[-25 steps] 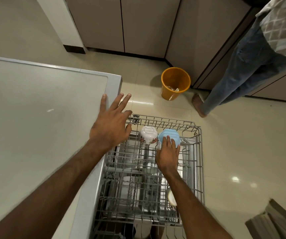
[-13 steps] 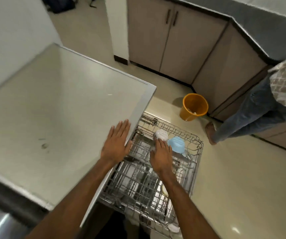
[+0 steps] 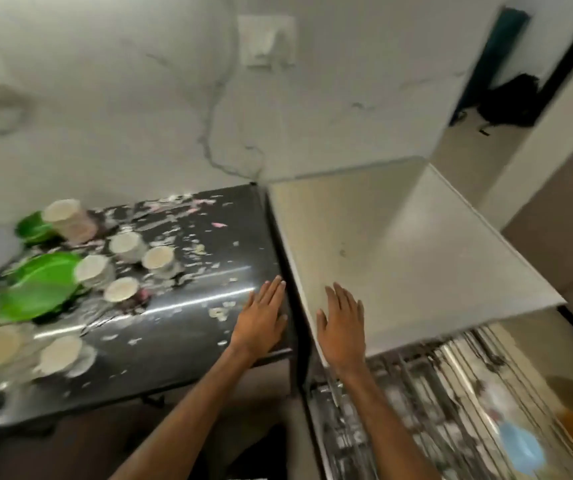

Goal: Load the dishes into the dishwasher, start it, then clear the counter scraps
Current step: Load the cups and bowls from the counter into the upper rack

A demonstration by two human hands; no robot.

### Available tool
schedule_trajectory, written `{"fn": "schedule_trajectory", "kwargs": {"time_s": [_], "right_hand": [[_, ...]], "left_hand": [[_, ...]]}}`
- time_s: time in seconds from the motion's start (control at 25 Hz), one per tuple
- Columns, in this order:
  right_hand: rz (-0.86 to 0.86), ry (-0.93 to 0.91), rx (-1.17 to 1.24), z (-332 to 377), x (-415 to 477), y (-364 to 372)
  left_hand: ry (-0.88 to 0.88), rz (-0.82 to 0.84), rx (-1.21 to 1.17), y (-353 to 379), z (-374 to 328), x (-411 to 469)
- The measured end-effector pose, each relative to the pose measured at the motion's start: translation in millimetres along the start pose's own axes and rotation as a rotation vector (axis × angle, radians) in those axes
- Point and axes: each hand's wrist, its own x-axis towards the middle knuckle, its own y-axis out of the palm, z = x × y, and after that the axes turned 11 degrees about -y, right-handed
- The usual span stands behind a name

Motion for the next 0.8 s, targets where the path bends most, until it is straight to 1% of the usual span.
{"fn": "schedule_trajectory", "kwargs": {"time_s": [0.12,0.24,0.36,0.44,0.56,0.6,0.68,0.72,0.8], "right_hand": [[0.122,-0.212,0.035,76,20,26],[0.173,-0.391,0.071,143,28,52],[0.242,-0.560,0.097,214,31,80],[0.305,-0.625,0.163,260,34,99],[0.475,-0.659,0.332,326,34,126],[0.538,-0.665,0.370,345,33,133],[0.637,-0.681,0.404,375,29,148],[0.657,-0.696,0.382,385,26,155],[0.618,-0.721,0.277,395,24,164]], "left_hand": [[-0.197,-0.126,-0.095,-32,72,-38],[-0.361,-0.274,-0.183,-55,134,-76],[-0.490,-0.462,-0.282,-75,192,-120],[-0.561,-0.573,-0.319,-80,229,-148],[-0.757,-0.684,-0.451,-76,274,-187],[-0.834,-0.686,-0.503,-72,285,-196],[-0.951,-0.589,-0.592,-58,301,-210],[-0.974,-0.509,-0.638,-53,306,-213],[-0.941,-0.378,-0.710,-48,314,-211]]}}
